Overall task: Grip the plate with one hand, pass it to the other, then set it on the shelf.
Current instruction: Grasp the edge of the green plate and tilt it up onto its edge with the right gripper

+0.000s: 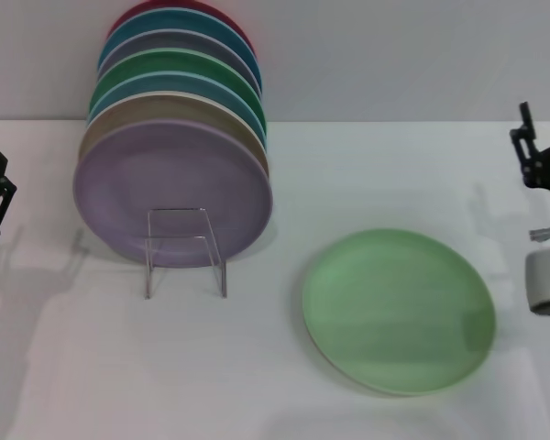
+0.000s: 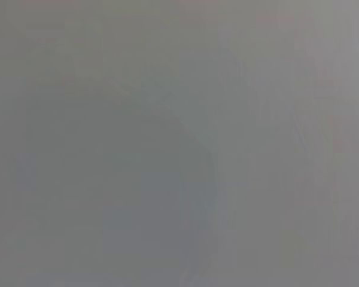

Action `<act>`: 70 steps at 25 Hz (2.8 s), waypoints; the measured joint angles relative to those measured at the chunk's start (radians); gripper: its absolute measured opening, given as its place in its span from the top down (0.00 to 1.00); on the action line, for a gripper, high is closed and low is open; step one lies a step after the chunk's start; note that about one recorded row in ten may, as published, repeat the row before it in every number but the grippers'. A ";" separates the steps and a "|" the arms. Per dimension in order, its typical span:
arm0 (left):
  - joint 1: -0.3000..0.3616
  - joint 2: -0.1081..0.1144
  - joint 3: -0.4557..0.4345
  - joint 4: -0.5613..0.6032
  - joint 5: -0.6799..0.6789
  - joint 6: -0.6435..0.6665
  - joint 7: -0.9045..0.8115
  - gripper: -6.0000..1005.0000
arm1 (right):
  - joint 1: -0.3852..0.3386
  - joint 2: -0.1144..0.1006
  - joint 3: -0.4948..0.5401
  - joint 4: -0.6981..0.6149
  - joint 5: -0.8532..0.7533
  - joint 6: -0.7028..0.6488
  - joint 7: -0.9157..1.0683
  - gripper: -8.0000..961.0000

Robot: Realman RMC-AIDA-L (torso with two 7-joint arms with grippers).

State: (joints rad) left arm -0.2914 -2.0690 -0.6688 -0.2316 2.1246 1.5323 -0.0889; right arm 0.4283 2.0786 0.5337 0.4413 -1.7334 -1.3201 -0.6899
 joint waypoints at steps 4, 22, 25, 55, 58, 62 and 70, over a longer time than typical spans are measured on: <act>0.000 0.000 0.000 0.004 0.000 0.000 0.000 0.16 | 0.005 -0.001 0.053 0.069 0.001 0.092 0.002 0.27; -0.021 0.001 0.000 0.035 0.000 0.001 0.000 0.16 | -0.114 -0.077 0.464 0.534 -0.153 0.891 -0.016 0.28; -0.025 0.001 0.000 0.037 0.000 0.000 0.000 0.16 | -0.155 -0.059 0.614 0.613 -0.236 1.113 -0.016 0.28; -0.078 -0.003 -0.001 0.032 0.000 -0.015 0.000 0.16 | 0.129 -0.038 1.599 0.725 -0.791 2.748 0.221 0.28; -0.080 -0.003 -0.011 0.027 0.000 -0.022 0.000 0.16 | 0.137 -0.041 1.602 0.713 -0.809 2.764 0.225 0.28; -0.083 -0.003 -0.022 0.026 0.000 -0.027 0.000 0.16 | 0.150 -0.046 1.604 0.671 -0.827 2.778 0.229 0.28; -0.083 -0.003 -0.023 0.026 0.000 -0.028 0.000 0.16 | 0.159 -0.048 1.603 0.598 -0.833 2.767 0.223 0.28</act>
State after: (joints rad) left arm -0.3739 -2.0724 -0.6918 -0.2055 2.1246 1.5046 -0.0889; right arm 0.5873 2.0302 2.1365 1.0397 -2.5662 1.4473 -0.4672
